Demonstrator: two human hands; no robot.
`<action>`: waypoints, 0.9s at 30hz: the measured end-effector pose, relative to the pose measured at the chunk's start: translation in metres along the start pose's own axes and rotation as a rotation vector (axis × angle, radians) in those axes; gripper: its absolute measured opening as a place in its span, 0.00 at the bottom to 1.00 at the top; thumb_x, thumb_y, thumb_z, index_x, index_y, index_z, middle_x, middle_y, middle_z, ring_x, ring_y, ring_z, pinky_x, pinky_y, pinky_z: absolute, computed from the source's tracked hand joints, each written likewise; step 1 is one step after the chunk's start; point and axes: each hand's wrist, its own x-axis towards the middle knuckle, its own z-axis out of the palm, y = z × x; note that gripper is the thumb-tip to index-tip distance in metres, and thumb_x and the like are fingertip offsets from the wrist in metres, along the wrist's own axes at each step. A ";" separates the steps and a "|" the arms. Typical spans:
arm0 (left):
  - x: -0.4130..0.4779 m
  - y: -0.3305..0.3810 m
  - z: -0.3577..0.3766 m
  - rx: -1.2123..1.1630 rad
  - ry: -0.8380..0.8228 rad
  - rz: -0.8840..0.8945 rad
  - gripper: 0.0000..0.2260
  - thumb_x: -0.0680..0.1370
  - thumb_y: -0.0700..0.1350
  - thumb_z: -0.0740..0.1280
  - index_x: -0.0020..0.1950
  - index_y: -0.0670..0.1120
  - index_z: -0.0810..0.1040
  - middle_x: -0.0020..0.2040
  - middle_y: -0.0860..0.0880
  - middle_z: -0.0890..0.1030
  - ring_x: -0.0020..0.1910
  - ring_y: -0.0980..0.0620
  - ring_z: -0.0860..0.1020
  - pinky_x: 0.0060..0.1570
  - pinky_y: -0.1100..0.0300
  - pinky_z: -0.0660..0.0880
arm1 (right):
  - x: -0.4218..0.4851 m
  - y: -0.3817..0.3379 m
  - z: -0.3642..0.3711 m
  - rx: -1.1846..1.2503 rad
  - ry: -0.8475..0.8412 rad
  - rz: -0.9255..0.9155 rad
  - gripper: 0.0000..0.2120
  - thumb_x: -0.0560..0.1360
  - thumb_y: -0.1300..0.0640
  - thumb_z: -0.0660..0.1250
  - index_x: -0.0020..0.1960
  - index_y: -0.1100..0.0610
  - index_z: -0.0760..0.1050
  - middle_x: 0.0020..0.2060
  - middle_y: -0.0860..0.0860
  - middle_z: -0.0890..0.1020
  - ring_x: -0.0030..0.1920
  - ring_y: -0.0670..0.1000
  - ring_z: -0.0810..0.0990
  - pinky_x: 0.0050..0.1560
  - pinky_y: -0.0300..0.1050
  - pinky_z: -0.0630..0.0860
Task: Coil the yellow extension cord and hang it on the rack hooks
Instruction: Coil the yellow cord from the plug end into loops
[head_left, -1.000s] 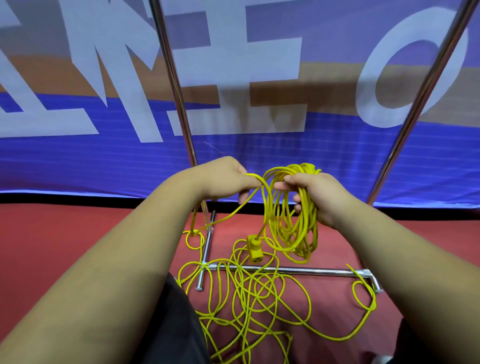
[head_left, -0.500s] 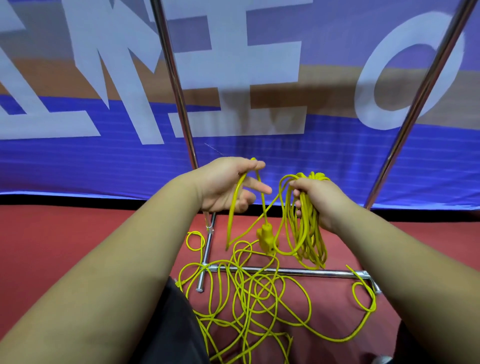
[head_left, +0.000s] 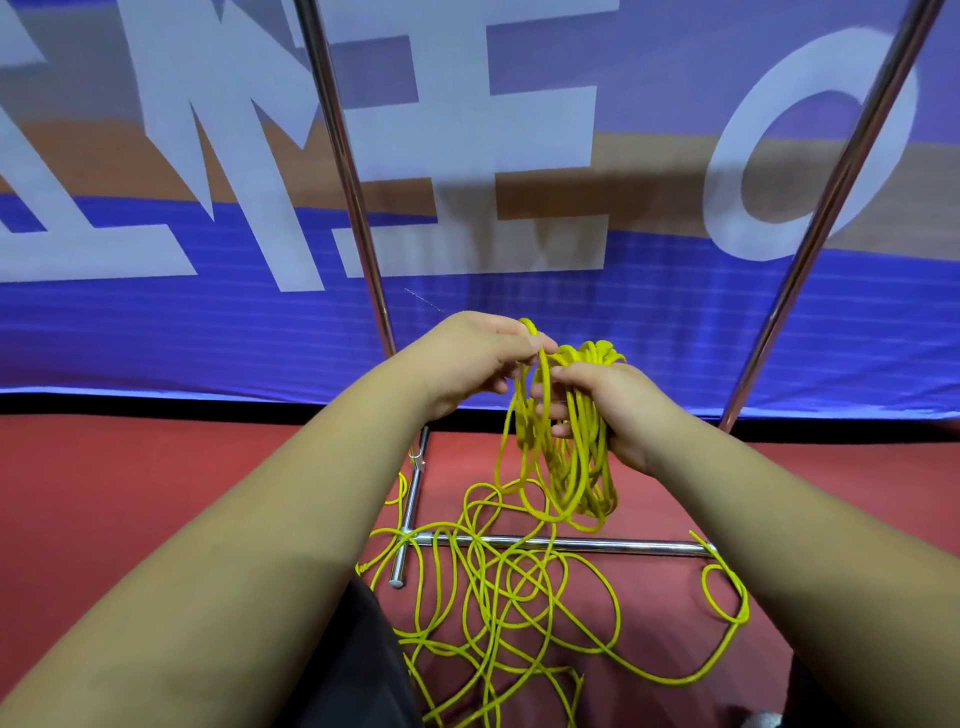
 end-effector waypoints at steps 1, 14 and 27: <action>0.001 -0.002 0.000 -0.009 0.000 -0.012 0.09 0.82 0.42 0.68 0.57 0.42 0.87 0.41 0.49 0.81 0.35 0.56 0.73 0.34 0.63 0.72 | -0.002 -0.001 0.001 0.017 -0.021 0.003 0.12 0.84 0.58 0.63 0.61 0.59 0.83 0.53 0.58 0.88 0.47 0.56 0.89 0.40 0.47 0.83; 0.007 -0.004 -0.005 0.129 0.133 -0.126 0.13 0.71 0.54 0.80 0.46 0.44 0.87 0.36 0.50 0.81 0.35 0.53 0.75 0.33 0.61 0.72 | -0.015 -0.015 0.007 0.198 -0.154 0.174 0.11 0.80 0.52 0.61 0.44 0.57 0.76 0.32 0.49 0.73 0.26 0.50 0.69 0.31 0.45 0.74; 0.014 -0.016 -0.012 0.621 -0.231 0.283 0.62 0.66 0.45 0.83 0.83 0.65 0.40 0.84 0.59 0.52 0.67 0.54 0.75 0.64 0.49 0.78 | -0.032 -0.041 -0.010 -0.107 -0.402 0.137 0.20 0.80 0.57 0.69 0.30 0.49 0.74 0.26 0.47 0.64 0.21 0.46 0.62 0.28 0.42 0.65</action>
